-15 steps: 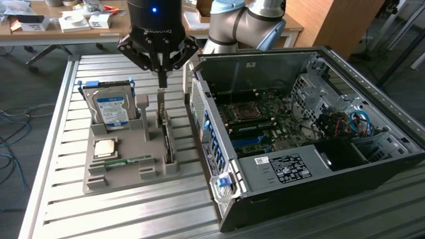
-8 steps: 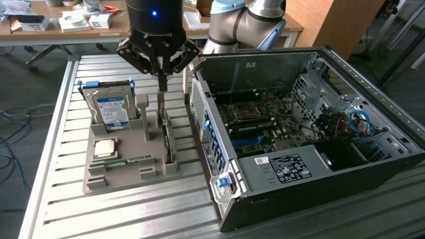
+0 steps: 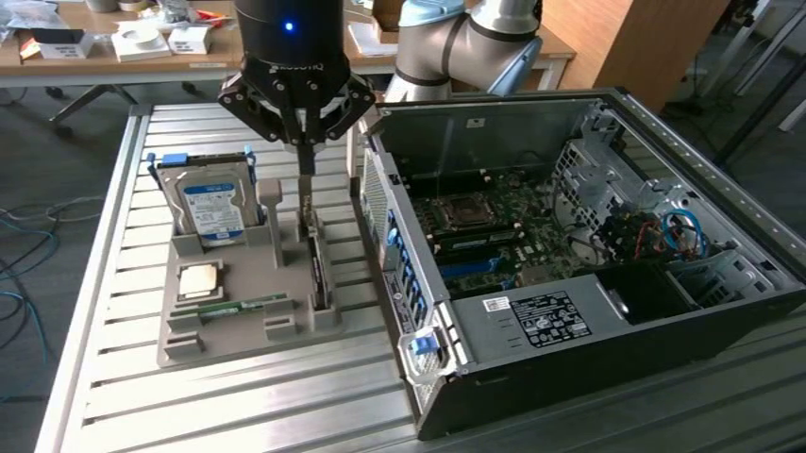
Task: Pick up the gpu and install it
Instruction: 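Reach for the gpu, then pick up the gpu and move the gpu toward the slot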
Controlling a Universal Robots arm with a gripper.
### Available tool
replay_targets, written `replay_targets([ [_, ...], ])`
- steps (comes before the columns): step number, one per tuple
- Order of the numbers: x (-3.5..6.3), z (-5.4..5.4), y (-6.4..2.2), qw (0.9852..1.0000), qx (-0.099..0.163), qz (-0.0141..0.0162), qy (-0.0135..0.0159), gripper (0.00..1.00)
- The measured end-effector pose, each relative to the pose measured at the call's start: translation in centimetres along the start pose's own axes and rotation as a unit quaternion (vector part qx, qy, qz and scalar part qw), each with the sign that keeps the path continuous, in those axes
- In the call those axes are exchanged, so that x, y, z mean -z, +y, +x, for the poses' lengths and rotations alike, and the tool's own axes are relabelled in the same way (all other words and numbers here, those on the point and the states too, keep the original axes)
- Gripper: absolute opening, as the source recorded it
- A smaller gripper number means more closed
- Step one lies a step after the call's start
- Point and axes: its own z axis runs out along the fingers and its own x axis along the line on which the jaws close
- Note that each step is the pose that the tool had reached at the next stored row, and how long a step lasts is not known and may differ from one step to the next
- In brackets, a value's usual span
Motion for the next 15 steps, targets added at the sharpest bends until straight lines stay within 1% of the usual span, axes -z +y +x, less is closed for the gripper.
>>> replay_targets([
  [15,0.0,0.02,0.0,1.0,0.0,0.0,0.0,0.11],
])
